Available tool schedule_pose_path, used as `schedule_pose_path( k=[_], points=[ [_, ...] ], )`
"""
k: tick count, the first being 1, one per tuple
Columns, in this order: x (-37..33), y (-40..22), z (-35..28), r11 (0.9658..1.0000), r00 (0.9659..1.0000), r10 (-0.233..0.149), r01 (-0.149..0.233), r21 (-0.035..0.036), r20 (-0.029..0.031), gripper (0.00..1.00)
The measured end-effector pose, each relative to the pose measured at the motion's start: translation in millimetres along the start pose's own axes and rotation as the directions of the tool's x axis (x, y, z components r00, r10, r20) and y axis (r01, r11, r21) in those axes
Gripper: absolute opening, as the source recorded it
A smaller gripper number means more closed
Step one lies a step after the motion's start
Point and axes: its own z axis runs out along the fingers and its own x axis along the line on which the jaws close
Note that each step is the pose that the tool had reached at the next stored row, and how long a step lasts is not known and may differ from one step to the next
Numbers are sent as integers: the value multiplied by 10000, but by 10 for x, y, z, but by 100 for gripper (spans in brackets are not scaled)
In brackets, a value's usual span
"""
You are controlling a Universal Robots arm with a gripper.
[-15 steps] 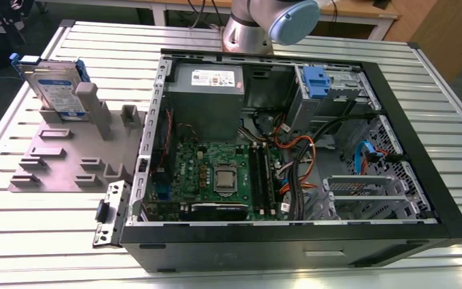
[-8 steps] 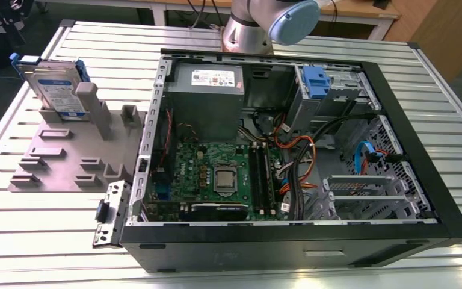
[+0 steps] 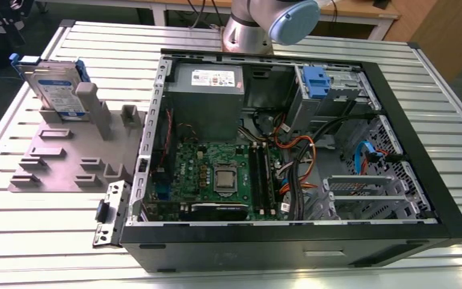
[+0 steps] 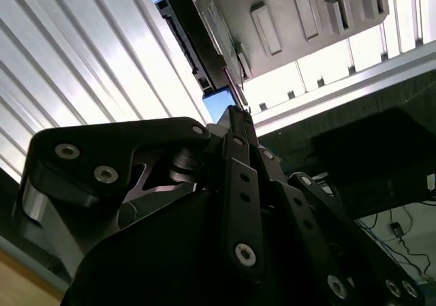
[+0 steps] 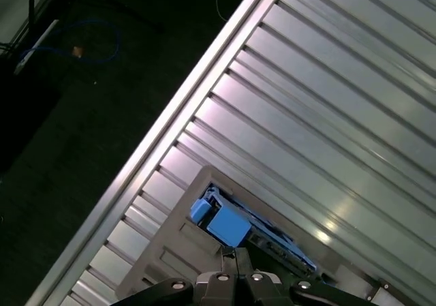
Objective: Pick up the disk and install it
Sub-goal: 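Pick up the disk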
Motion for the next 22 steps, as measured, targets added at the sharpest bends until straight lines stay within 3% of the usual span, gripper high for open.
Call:
schedule_pose_path(
  k=[5, 10, 14, 22],
  points=[
    [0, 0, 0, 9986, 9986, -537, 537, -3, -23, 11],
    [0, 0, 0, 9926, 9926, -1216, 1216, -9, -53, 11],
    [0, 0, 0, 9833, 9833, -1820, 1820, -16, -80, 11],
    [0, 0, 0, 9593, 9593, -2822, 2822, -31, -122, 11]
  ],
)
